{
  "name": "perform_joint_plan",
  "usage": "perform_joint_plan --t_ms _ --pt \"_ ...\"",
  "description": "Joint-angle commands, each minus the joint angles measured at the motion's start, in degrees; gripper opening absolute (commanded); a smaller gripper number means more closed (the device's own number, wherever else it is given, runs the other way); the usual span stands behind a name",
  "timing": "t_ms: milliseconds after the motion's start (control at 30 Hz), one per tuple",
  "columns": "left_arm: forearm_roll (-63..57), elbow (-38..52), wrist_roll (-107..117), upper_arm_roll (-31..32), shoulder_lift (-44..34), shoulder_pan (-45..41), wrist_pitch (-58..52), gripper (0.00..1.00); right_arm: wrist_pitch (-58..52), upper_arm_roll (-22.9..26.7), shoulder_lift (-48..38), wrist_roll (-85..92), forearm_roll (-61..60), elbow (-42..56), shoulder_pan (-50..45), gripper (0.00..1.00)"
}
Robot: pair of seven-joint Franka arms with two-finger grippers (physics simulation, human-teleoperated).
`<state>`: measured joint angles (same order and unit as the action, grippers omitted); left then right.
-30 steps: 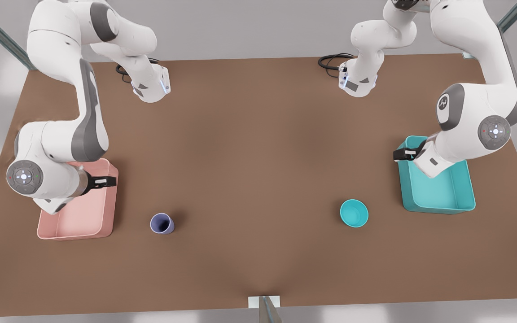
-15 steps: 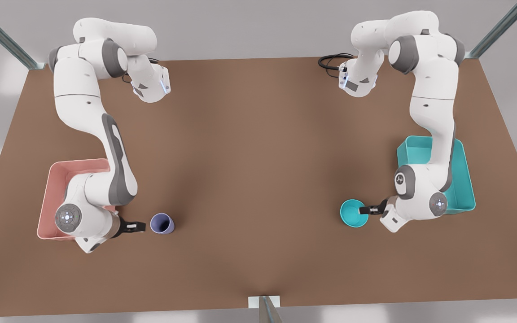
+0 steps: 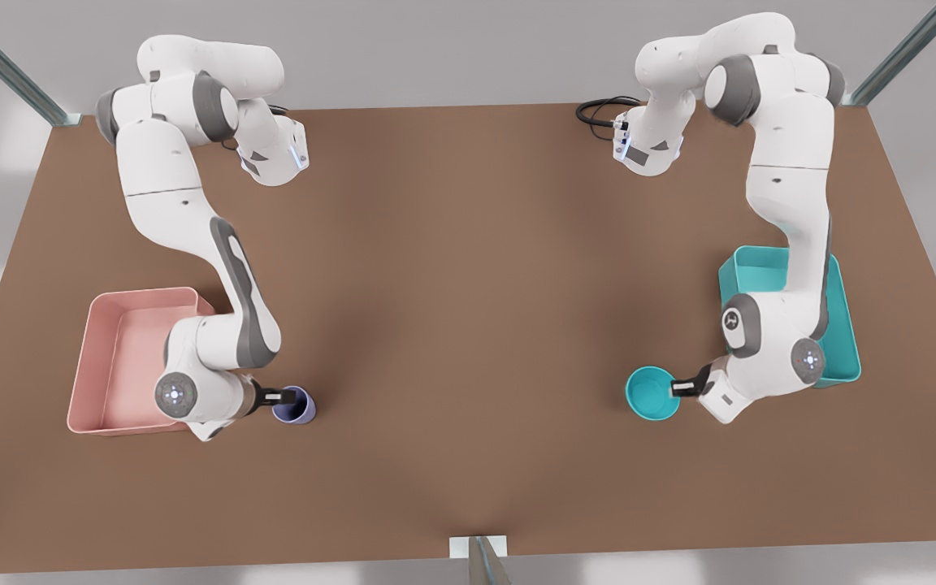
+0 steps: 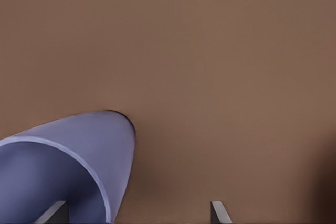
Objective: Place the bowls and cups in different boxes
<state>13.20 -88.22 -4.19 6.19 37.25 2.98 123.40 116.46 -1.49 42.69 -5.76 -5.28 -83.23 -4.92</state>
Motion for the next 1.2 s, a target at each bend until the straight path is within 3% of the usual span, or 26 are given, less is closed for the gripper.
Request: perform_joint_plan --t_ms 0,100,133,167,233,267,300,433,533,600,667,833,867,900,967,1033,1067,1167 --pt "-0.02 0.16 2.35 -1.96 -3.92 0.09 -9.48 0.21 1.66 0.0 0.38 -2.68 -0.25 0.0 0.09 1.0" --pt "-1.33 2.61 2.08 -8.03 -9.73 4.66 -18.8 0.21 2.98 0.0 1.52 -2.68 -0.25 0.0 0.0 1.0" --pt "-2.3 4.55 1.91 -12.95 -9.91 5.63 -22.5 0.21 3.42 0.0 1.7 -2.77 -0.25 0.0 -0.09 0.99" --pt "-3.09 4.9 1.73 -14.62 -10.09 5.89 -23.55 0.21 3.51 0.0 1.87 -2.77 -0.17 0.09 -0.09 0.84" --pt "-3.88 5.69 -1.52 -20.16 -10.18 6.24 -24.79 0.21 3.68 -0.09 1.87 -2.77 -0.25 0.09 -0.26 0.37" --pt "-4.15 5.69 -3.63 -21.22 -10.0 6.68 -24.26 0.21 3.59 -0.09 1.87 -2.86 -0.25 0.17 -0.44 0.26" --pt "-4.23 5.52 -4.07 -21.83 -9.21 7.03 -22.33 0.21 3.59 -0.18 1.7 -2.95 -0.25 0.61 -0.61 0.21" --pt "-9.68 -1.6 -10.48 -22.36 -7.8 7.65 -10.11 0.21 3.51 -0.53 0.64 -2.68 -0.25 0.79 -0.44 0.21" --pt "-9.68 -8.19 -14.53 -22.18 -8.42 8.44 -9.41 0.21 -1.93 -1.06 -5.77 0.22 -0.43 0.09 0.62 0.21" --pt "-9.68 -12.58 -16.11 -22.1 -8.59 8.18 -5.63 0.21 -15.91 -0.53 -11.92 5.4 0.45 -0.09 3.95 0.21" --pt "-9.68 -15.05 -16.11 -22.1 -8.42 8.0 -3.08 0.21 -22.07 0.09 -16.32 14.89 2.82 -1.58 9.66 0.21" --pt "-9.51 -17.25 -16.2 -21.92 -7.28 7.74 -0.26 0.24 -19.18 0.26 -16.14 32.73 6.78 -5.53 22.24 0.21" --pt "-9.6 -17.16 -16.37 -21.92 -7.28 7.65 -0.26 0.61 -16.98 0.18 -16.32 34.23 6.87 -7.12 22.94 0.21" --pt "-9.68 -16.89 -17.16 -21.92 -7.45 7.65 -0.61 0.9 -13.03 0.17 -15.62 35.37 6.78 -8.08 23.29 0.21" --pt "-11.08 -13.83 -18.13 -21.92 -9.82 7.65 -7.54 1.0 -5.12 0.17 -12.98 36.43 6.69 -8.44 24.0 0.21" --pt "-17.85 -2.15 -15.42 -21.83 -12.8 7.3 -24.4 1.0 0.16 0.17 -10.61 38.97 6.6 -8.35 25.05 0.21" --pt "-19.62 0.24 -9.79 -20.0 -16.58 3.96 -31.11 1.0 1.31 0.17 -9.91 39.33 6.6 -8.35 25.49 0.21" --pt "-19.27 3.22 -1.7 -7.6 -27.14 -1.93 -35.75 1.0 3.86 0.17 -6.13 39.15 5.81 -8.44 25.49 0.21"
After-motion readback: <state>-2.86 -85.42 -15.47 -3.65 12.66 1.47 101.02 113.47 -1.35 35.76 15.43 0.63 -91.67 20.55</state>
